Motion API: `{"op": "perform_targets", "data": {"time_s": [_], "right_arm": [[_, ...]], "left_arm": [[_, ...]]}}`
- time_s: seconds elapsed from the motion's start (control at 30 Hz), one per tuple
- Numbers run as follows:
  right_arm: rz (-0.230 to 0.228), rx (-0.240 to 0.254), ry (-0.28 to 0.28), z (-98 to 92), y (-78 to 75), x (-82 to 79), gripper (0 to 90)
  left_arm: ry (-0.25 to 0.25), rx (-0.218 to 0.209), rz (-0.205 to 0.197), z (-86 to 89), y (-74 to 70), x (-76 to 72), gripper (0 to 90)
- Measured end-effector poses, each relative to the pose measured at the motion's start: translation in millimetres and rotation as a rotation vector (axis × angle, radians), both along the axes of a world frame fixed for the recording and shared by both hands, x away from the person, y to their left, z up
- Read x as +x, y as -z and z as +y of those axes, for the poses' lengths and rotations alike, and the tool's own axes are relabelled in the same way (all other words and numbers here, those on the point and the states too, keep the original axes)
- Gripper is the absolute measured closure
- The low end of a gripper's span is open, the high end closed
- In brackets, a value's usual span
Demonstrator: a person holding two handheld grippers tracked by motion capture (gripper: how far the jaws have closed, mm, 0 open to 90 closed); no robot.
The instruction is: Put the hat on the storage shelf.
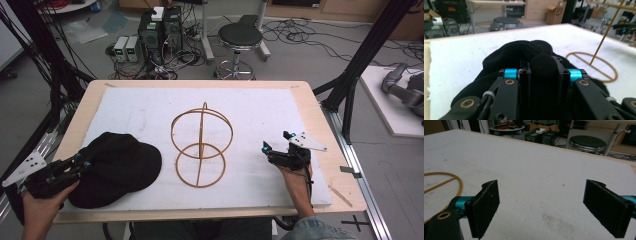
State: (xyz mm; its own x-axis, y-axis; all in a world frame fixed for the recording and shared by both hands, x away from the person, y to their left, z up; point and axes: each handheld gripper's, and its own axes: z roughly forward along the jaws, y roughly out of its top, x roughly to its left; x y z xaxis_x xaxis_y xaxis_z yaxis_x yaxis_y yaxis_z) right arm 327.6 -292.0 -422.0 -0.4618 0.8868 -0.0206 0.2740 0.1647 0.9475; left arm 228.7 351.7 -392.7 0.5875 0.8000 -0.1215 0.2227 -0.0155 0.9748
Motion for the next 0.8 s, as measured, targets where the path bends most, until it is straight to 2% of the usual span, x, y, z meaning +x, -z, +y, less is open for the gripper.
{"op": "perform_targets", "data": {"time_s": [0.2, 0.5, 0.8], "right_arm": [[-0.002, 0.001, 0.006, -1.4, 0.0, -0.7, 13.3], [0.005, 0.006, 0.004, -2.3, 0.2, -1.6, 13.4], [0.013, 0.007, 0.002, -3.3, 0.7, -1.4, 13.4]], "left_arm": [[0.021, -0.04, -0.034, -2.9, -7.3, -1.3, 71.7], [0.056, -0.109, -0.061, -6.0, -19.2, -1.1, 71.7], [0.036, -0.137, -0.128, -2.2, -42.7, -8.2, 71.7]]}}
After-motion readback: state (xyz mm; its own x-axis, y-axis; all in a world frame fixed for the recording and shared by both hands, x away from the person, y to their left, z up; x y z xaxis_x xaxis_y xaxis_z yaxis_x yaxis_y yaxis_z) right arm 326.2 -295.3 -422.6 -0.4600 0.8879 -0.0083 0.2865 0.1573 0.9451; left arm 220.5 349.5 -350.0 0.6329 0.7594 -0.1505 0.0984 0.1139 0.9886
